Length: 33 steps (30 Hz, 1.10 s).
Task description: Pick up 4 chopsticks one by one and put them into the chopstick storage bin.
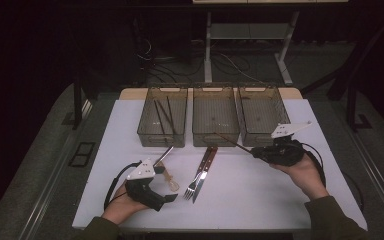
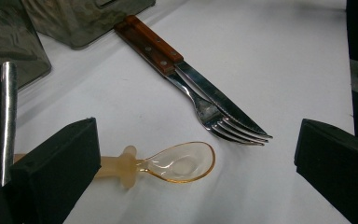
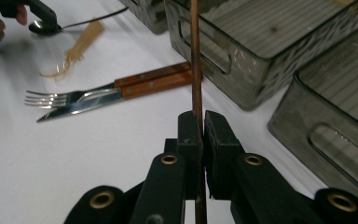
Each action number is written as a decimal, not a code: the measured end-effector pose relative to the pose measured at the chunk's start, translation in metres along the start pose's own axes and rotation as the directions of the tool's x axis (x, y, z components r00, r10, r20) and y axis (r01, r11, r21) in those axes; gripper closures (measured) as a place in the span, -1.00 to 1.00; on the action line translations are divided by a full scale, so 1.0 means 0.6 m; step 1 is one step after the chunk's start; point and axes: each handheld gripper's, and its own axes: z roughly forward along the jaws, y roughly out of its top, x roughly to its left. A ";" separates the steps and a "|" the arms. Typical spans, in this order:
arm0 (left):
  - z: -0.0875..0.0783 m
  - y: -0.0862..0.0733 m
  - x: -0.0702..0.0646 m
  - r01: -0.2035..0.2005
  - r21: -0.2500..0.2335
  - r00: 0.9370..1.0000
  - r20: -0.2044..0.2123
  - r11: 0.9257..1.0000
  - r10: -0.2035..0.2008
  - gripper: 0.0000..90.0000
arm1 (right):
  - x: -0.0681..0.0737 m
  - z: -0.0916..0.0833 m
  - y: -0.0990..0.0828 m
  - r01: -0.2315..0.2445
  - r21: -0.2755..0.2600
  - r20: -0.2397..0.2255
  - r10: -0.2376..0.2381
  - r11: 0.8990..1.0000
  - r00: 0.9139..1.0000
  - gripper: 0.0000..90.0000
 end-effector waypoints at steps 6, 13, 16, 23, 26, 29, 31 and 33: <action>0.000 0.000 -0.001 0.008 -0.007 1.000 0.002 1.000 -0.008 -1.00 | 0.003 0.012 0.020 0.003 -0.016 -0.004 -0.004 1.000 1.000 0.90; 0.000 0.000 -0.001 0.009 -0.016 1.000 0.003 1.000 -0.009 -1.00 | 0.002 0.020 0.047 -0.005 -0.040 0.001 0.005 0.999 1.000 0.90; 0.000 0.000 -0.001 0.006 -0.016 1.000 0.003 1.000 -0.005 -1.00 | 0.003 0.024 0.061 -0.005 -0.044 0.004 0.005 0.999 1.000 0.90; 0.000 0.001 0.001 0.000 -0.017 1.000 0.005 1.000 0.000 -1.00 | 0.003 0.037 0.099 0.002 -0.043 0.012 -0.002 0.999 1.000 0.90; 0.000 0.001 0.001 0.000 -0.018 1.000 0.004 1.000 0.000 -1.00 | 0.004 0.045 0.115 0.005 -0.039 0.015 -0.005 0.999 1.000 0.90; 0.000 0.001 0.000 0.002 -0.019 1.000 0.006 1.000 -0.002 -1.00 | 0.004 0.056 0.133 0.008 -0.040 0.021 -0.007 0.999 1.000 0.90; -0.001 0.001 0.000 0.000 -0.017 1.000 0.006 1.000 0.000 -1.00 | 0.006 0.064 0.146 0.010 -0.037 0.022 -0.009 0.999 1.000 0.90; -0.001 0.001 0.000 -0.001 -0.018 1.000 0.008 1.000 0.001 -1.00 | 0.007 0.070 0.155 0.013 -0.035 0.026 -0.012 0.999 1.000 0.90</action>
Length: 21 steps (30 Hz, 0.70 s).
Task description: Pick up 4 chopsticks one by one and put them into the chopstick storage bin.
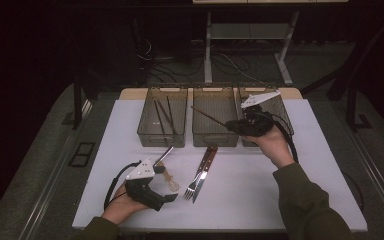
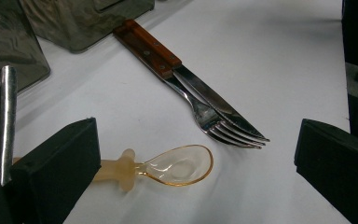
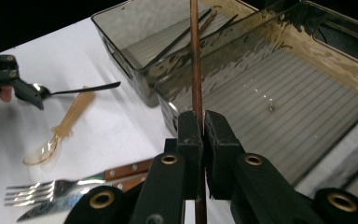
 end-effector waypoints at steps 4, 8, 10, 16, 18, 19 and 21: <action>0.000 0.001 0.000 -0.003 0.009 1.000 0.005 1.000 0.003 -1.00 | 0.000 0.020 0.020 0.009 0.007 0.003 -0.009 1.000 1.000 0.90; 0.000 0.001 0.000 -0.003 0.008 1.000 0.006 1.000 0.003 -1.00 | 0.001 0.039 0.039 0.007 0.016 0.004 -0.007 1.000 1.000 0.90; 0.000 0.001 0.001 -0.002 0.005 1.000 0.006 1.000 0.002 -1.00 | 0.003 0.048 0.048 0.006 0.022 0.005 -0.006 1.000 1.000 0.90; 0.000 0.001 0.000 0.001 -0.001 1.000 0.012 1.000 -0.001 -1.00 | 0.012 0.085 0.078 0.010 0.040 0.010 -0.011 0.999 1.000 0.90; 0.000 0.001 0.000 0.000 -0.003 1.000 0.011 1.000 0.000 -1.00 | 0.015 0.098 0.087 0.013 0.049 0.012 -0.014 0.999 1.000 0.90; 0.000 0.001 0.000 -0.001 -0.003 1.000 0.012 1.000 0.001 -1.00 | 0.016 0.102 0.091 0.013 0.051 0.013 -0.014 0.999 1.000 0.90; 0.000 0.001 -0.001 -0.005 -0.002 1.000 0.009 1.000 0.005 -1.00 | 0.019 0.115 0.101 0.012 0.056 0.014 -0.012 0.998 1.000 0.90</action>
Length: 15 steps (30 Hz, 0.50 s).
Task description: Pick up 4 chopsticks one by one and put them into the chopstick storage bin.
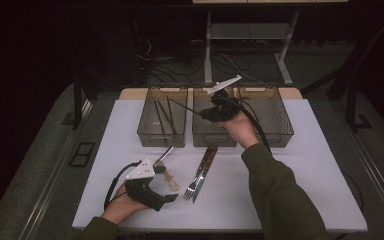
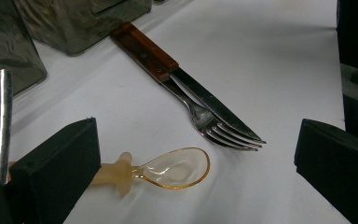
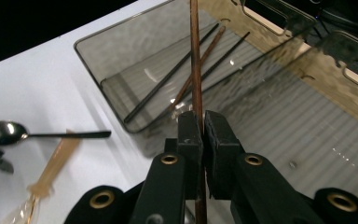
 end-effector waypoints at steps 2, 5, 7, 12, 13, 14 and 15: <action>0.000 0.000 0.000 -0.005 0.003 1.000 0.003 1.000 0.005 -1.00 | 0.004 0.014 0.011 0.002 0.011 0.005 -0.002 1.000 1.000 0.90; 0.000 0.000 -0.001 -0.003 0.001 1.000 0.005 1.000 0.003 -1.00 | 0.007 0.034 0.024 -0.004 0.023 0.010 0.003 1.000 1.000 0.90; -0.001 0.000 0.000 -0.007 0.001 1.000 0.004 1.000 0.007 -1.00 | 0.008 0.045 0.030 -0.009 0.028 0.014 0.009 1.000 1.000 0.90; -0.001 0.000 -0.001 -0.006 -0.004 1.000 0.006 1.000 0.006 -1.00 | 0.005 0.078 0.047 -0.032 0.033 0.031 0.031 0.999 0.999 0.90; 0.000 0.000 -0.002 -0.006 -0.008 1.000 0.006 1.000 0.006 -1.00 | 0.004 0.085 0.051 -0.038 0.036 0.035 0.036 0.999 0.999 0.90; -0.001 0.000 -0.001 -0.009 -0.005 1.000 0.005 1.000 0.009 -1.00 | 0.004 0.091 0.054 -0.041 0.039 0.040 0.040 0.998 0.998 0.90; -0.001 0.000 -0.001 -0.008 -0.005 1.000 0.006 1.000 0.008 -1.00 | 0.004 0.096 0.056 -0.045 0.041 0.042 0.043 0.998 0.998 0.90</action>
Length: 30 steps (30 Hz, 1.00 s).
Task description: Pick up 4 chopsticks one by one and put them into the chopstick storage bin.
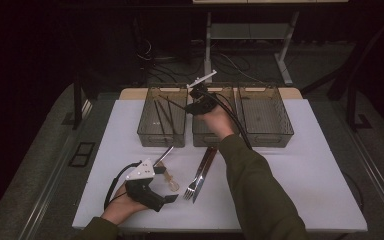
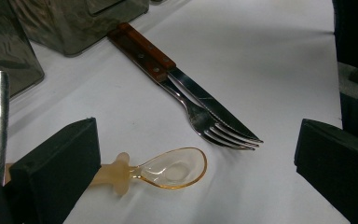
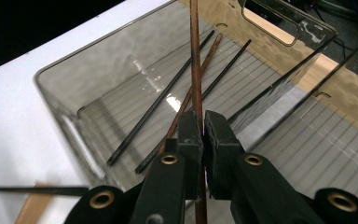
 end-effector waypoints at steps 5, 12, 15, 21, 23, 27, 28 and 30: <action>-0.002 0.000 0.000 0.002 -0.001 1.000 0.004 1.000 -0.002 -1.00 | 0.002 0.033 0.018 -0.008 0.018 0.019 0.008 1.000 1.000 0.90; -0.002 0.001 -0.001 -0.001 -0.008 1.000 0.008 1.000 0.001 -1.00 | 0.009 0.070 0.041 -0.021 0.044 0.040 0.019 0.999 0.999 0.90; -0.002 0.001 -0.001 -0.001 -0.008 1.000 0.008 1.000 0.001 -1.00 | 0.011 0.086 0.048 -0.021 0.058 0.051 0.018 0.998 0.999 0.90; -0.001 0.001 -0.001 -0.003 -0.013 1.000 0.008 1.000 0.003 -1.00 | 0.017 0.112 0.054 -0.039 0.067 0.067 0.035 0.997 0.997 0.90; -0.002 0.002 -0.001 -0.004 -0.010 1.000 0.010 1.000 0.004 -1.00 | 0.021 0.120 0.056 -0.039 0.073 0.066 0.034 0.997 0.997 0.90; -0.002 0.002 0.000 -0.003 -0.010 1.000 0.011 1.000 0.003 -1.00 | 0.023 0.130 0.056 -0.052 0.067 0.062 0.048 0.996 0.997 0.90; -0.002 0.002 -0.001 -0.003 -0.010 1.000 0.011 1.000 0.003 -1.00 | 0.025 0.131 0.056 -0.051 0.070 0.059 0.047 0.996 0.997 0.89; -0.003 0.002 -0.001 -0.004 -0.008 1.000 0.012 1.000 0.004 -1.00 | 0.029 0.134 0.056 -0.042 0.071 0.052 0.038 0.997 0.998 0.88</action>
